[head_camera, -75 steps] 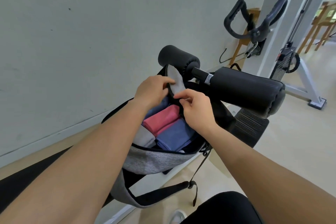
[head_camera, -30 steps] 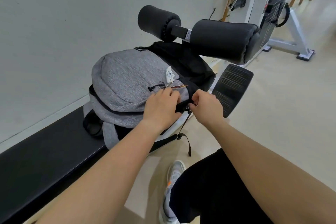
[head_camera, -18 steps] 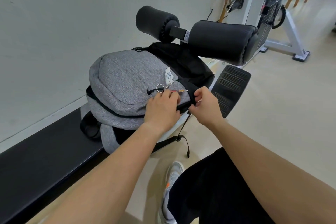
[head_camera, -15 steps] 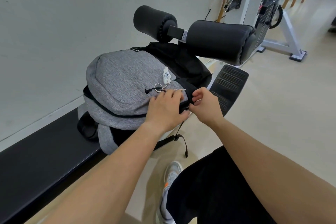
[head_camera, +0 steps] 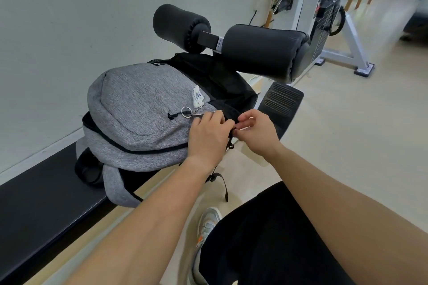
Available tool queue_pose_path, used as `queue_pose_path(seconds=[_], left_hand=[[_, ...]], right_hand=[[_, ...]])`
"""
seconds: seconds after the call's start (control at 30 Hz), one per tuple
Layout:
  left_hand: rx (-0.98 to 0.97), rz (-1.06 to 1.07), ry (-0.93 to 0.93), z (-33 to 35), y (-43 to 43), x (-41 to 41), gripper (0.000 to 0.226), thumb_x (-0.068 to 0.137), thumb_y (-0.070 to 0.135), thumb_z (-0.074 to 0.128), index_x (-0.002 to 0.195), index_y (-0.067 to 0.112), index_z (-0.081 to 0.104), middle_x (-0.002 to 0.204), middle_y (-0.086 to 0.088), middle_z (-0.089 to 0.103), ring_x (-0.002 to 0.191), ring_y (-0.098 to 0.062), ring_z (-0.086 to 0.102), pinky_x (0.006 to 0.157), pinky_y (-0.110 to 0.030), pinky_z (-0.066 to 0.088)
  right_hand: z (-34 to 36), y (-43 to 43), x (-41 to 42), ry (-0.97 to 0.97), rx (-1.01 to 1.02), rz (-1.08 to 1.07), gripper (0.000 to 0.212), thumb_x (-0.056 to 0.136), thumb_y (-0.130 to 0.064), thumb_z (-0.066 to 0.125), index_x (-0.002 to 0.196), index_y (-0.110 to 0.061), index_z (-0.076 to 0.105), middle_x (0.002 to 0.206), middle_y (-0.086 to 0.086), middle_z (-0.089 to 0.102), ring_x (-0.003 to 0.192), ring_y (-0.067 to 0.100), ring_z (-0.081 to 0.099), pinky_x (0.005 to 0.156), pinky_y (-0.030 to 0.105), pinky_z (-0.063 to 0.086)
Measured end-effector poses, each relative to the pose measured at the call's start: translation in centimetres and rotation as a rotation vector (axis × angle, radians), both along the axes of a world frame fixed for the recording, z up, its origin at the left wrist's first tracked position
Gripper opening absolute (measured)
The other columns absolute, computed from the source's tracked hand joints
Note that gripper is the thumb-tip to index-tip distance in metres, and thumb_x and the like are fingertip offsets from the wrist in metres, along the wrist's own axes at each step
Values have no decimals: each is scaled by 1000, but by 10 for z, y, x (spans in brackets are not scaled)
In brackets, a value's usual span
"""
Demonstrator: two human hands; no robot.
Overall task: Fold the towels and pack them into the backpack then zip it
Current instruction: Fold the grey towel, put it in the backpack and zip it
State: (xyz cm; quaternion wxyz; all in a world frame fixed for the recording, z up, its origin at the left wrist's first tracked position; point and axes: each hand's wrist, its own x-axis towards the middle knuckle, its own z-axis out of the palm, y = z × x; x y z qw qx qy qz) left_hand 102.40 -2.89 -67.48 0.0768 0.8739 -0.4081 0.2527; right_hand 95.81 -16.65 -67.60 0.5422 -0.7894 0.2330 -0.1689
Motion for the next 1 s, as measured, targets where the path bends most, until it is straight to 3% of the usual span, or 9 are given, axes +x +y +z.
queue_pose_path(seconds=[0.2,0.3,0.4,0.47,0.6,0.67,0.83,1.0], left_hand=[[-32,-87,-37,0,3,6,6,82,29,68,79,24,65,82,2,55,78,-24,53,65,-37,41],[-10,-102,-35,3,5,3,18,86,41,58,86,24,65,85,2,57,82,-23,54,68,-37,43],[22,-96,-59,5,4,-2,15,86,34,56,87,20,60,86,1,58,81,-24,56,66,-36,43],[15,-78,-31,7,3,-5,6,82,24,59,86,19,59,84,0,57,78,-25,55,62,-35,42],[-34,-71,62,14,1,-11,10,77,16,64,86,18,61,79,-2,56,75,-26,55,50,-34,41],[-79,-61,169,17,4,-15,7,84,18,65,90,17,64,84,-2,61,83,-26,58,55,-38,49],[-151,39,370,23,25,-18,12,93,25,62,99,19,69,95,1,70,93,-22,63,78,-42,51],[-153,150,502,29,42,-29,14,90,31,61,99,29,73,95,6,74,92,-20,66,79,-39,54]], right_hand=[[4,-5,-3,2,-52,53,24,77,-9,80,93,-17,63,84,-3,72,68,13,71,66,25,59],[11,-7,-5,-31,-24,104,11,85,-8,73,89,-14,64,86,5,71,67,19,72,65,34,61],[18,-9,-8,-28,16,132,7,92,-8,61,93,-15,61,87,7,72,67,23,73,65,40,62],[20,-10,-8,-19,-34,157,16,95,-6,54,95,-19,64,85,1,74,67,19,73,65,40,61],[20,-10,-7,-38,-387,228,29,91,-3,57,93,-31,67,92,-12,67,83,6,66,75,28,56],[19,-8,-5,-29,-513,270,31,86,-8,66,103,-34,67,101,-10,61,87,7,61,79,28,54],[12,8,0,75,-819,315,32,82,-26,77,110,-33,65,106,-8,47,92,13,50,74,29,49],[4,20,8,-21,-1137,211,22,78,-16,76,95,-26,66,93,-3,52,79,19,51,55,29,34]])
